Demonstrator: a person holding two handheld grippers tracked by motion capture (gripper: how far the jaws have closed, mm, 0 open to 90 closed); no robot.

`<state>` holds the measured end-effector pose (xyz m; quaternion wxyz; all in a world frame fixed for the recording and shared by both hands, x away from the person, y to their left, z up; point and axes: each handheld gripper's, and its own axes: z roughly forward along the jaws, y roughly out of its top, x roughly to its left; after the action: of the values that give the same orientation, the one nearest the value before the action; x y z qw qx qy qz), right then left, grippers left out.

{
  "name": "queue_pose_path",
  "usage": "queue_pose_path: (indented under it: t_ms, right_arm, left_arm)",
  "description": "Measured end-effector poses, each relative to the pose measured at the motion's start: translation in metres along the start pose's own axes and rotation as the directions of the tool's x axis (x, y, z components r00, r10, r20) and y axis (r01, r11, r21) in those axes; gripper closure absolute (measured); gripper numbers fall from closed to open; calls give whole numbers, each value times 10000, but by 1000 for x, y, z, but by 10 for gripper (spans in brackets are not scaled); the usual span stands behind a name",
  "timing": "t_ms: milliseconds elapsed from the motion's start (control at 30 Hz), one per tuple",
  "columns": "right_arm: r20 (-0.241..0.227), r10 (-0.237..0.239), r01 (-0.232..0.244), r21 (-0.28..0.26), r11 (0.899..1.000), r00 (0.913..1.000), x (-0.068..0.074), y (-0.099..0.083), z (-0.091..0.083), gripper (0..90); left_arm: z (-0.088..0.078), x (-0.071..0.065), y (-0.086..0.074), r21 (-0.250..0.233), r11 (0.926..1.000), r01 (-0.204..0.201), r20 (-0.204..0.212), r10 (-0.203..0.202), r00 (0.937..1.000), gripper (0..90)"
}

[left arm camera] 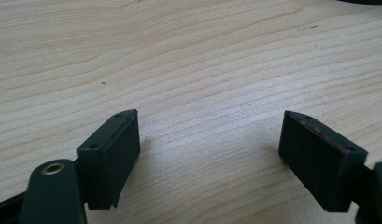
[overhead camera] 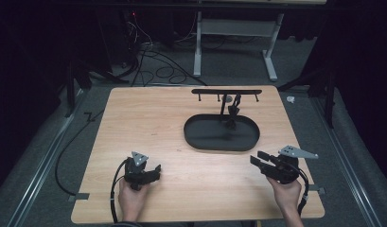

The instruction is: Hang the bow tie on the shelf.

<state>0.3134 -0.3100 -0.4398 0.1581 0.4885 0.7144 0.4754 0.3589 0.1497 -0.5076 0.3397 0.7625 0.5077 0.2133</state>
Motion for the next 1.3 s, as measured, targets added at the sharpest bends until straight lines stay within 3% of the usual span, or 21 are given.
queue_pose_path:
  t_ms: [400, 867, 1300]
  right_arm:
    - [317, -452, 431, 655, 9969, 9985, 5, -10, 15, 558]
    - [183, -226, 204, 1129, 9934, 9996, 2, -19, 34, 555]
    - [101, -464, 440, 1711, 9843, 9989, 6, -24, 60, 554]
  left_arm:
    - [0, 0, 0, -4, 10000, 3, -7, -3, 10000, 210]
    - [0, 0, 0, -6, 10000, 5, -6, -5, 10000, 210]
    - [0, 0, 0, 13, 10000, -16, -3, 16, 10000, 210]
